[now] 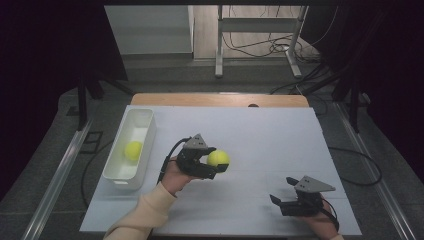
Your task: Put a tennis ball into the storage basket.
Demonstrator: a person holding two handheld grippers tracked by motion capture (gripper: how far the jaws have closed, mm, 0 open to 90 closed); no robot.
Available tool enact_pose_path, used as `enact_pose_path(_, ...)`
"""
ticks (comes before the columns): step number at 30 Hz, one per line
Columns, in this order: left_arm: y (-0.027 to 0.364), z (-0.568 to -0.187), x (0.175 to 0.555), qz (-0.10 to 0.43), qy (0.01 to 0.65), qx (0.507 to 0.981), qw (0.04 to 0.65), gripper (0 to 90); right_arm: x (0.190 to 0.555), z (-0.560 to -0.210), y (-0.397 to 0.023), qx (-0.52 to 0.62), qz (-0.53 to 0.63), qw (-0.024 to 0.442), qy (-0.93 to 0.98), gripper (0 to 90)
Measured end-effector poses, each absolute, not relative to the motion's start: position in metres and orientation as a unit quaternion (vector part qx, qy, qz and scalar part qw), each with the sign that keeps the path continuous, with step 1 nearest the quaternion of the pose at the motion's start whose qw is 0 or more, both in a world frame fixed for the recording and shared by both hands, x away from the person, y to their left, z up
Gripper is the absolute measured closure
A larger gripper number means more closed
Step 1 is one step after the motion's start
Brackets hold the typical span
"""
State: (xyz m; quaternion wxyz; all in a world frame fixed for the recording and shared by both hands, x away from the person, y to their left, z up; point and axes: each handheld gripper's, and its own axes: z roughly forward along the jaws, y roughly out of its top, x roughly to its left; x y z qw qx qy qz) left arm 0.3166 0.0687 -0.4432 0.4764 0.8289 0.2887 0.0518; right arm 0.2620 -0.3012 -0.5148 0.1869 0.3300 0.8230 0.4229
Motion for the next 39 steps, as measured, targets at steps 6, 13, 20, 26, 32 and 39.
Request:
enact_pose_path(6,0.075,-0.439,0.317,0.057,0.293,0.824,0.482,26.8,0.262,-0.515,-0.301,0.330,0.421,0.188,0.824,12.8)
enact_pose_path(13,0.084,-0.434,0.317,0.064,0.300,0.817,0.489,26.8,0.262,-0.515,-0.301,0.329,0.422,0.187,0.824,12.8)
enact_pose_path(20,0.090,-0.431,0.317,0.070,0.305,0.811,0.494,26.8,0.262,-0.515,-0.301,0.329,0.423,0.188,0.823,12.8)
enact_pose_path(26,0.095,-0.427,0.317,0.075,0.308,0.807,0.498,26.8,0.262,-0.515,-0.301,0.329,0.423,0.188,0.823,12.8)
enact_pose_path(32,0.100,-0.425,0.317,0.078,0.313,0.802,0.502,26.8,0.262,-0.515,-0.301,0.329,0.422,0.188,0.824,12.8)
enact_pose_path(39,0.107,-0.422,0.317,0.083,0.318,0.798,0.505,26.8,0.262,-0.515,-0.301,0.328,0.422,0.188,0.824,12.8)
